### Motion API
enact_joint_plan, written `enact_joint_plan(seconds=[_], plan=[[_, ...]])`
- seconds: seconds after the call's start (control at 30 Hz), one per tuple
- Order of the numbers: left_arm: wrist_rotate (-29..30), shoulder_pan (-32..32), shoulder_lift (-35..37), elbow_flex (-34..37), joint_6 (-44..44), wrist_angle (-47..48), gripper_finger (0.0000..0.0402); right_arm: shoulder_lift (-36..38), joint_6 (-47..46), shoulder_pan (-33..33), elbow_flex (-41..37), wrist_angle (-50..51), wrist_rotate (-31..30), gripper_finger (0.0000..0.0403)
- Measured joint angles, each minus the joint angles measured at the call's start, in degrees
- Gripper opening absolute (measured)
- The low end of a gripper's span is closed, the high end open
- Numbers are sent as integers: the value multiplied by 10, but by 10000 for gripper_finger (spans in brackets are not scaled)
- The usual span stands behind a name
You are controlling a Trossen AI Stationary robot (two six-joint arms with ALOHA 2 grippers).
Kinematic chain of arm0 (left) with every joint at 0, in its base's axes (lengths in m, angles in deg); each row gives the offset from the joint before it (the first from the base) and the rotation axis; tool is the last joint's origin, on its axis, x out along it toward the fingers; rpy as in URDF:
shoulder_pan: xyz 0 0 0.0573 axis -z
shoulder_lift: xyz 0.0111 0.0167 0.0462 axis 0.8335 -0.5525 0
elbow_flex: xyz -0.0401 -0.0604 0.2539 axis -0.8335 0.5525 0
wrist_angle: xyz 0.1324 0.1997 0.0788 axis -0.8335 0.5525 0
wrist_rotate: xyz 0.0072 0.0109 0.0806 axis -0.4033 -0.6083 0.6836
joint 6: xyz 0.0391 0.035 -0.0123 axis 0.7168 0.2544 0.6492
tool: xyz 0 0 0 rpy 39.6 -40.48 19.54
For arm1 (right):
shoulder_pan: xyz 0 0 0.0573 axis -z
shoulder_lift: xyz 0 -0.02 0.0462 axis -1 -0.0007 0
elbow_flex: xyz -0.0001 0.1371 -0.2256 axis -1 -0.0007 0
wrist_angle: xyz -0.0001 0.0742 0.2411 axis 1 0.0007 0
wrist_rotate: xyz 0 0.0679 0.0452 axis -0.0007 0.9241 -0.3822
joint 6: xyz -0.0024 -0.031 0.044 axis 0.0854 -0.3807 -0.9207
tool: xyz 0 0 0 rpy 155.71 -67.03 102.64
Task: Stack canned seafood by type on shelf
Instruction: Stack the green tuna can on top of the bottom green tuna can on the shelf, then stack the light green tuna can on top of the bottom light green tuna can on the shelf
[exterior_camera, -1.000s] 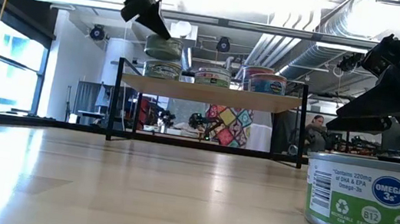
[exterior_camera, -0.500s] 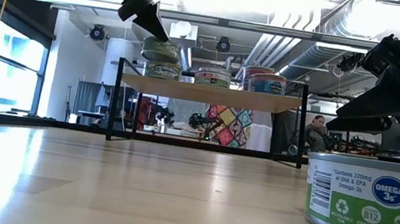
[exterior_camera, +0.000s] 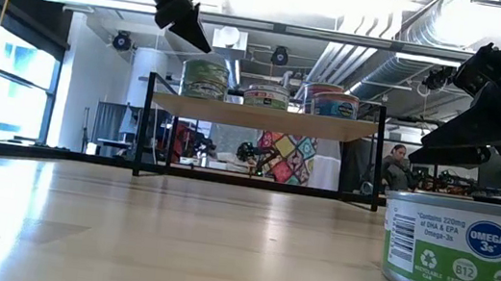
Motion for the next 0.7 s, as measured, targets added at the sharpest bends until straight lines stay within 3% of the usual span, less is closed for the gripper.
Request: enact_joint_plan(seconds=[0.27, 0.5, 0.7], plan=[[0, 18, 0, 0, -43, -12, 111, 0, 0, 0, 0, 0, 0, 291], [-1, 123, 0, 0, -60, -14, 91, -9, 26, -35, 2, -35, 45, 291], [0, 219, -14, 0, -84, -50, 66, -115, 0, -106, 88, -34, 92, 279]])
